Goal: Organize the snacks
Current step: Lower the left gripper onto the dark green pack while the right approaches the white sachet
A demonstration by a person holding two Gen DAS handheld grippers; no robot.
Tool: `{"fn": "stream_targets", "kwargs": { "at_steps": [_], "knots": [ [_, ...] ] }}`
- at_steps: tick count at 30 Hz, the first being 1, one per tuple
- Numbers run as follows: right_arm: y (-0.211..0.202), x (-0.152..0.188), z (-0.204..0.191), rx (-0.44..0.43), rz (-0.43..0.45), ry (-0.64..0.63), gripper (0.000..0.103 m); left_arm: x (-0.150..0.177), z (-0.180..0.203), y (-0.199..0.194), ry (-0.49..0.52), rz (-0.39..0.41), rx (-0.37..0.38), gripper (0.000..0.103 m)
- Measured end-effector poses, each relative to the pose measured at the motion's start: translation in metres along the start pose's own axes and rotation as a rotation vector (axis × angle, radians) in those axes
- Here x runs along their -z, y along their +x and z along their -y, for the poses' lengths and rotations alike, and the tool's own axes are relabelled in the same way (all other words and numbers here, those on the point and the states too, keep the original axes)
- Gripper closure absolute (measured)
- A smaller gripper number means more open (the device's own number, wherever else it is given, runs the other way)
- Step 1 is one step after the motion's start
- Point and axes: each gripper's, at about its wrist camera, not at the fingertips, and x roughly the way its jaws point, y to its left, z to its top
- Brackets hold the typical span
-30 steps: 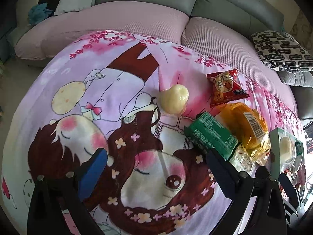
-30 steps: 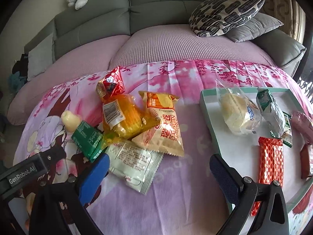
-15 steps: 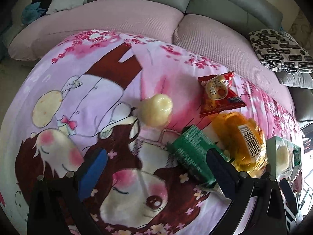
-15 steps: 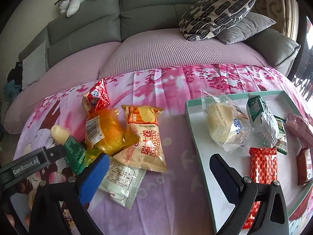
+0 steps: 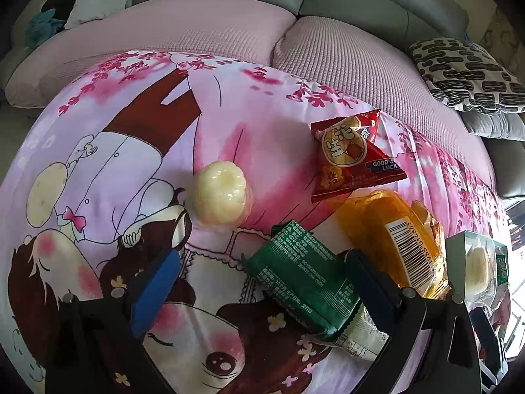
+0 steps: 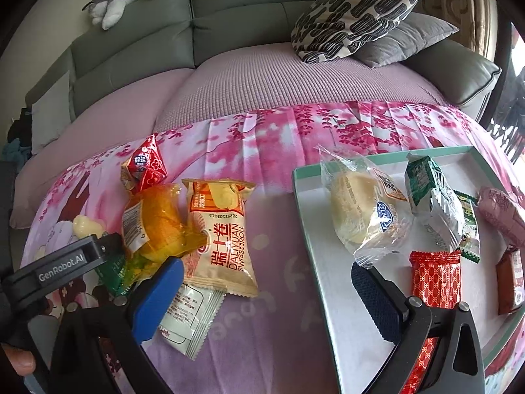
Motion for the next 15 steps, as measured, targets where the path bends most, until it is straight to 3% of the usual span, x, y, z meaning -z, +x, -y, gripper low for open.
{"fn": "stream_targets", "kwargs": {
  "at_steps": [15],
  "knots": [
    [0.0014,0.0013,0.0054,-0.009,-0.018,0.016,0.0,0.0027,-0.0025,0.0041,-0.008,-0.025,-0.019,0.002]
  ]
}}
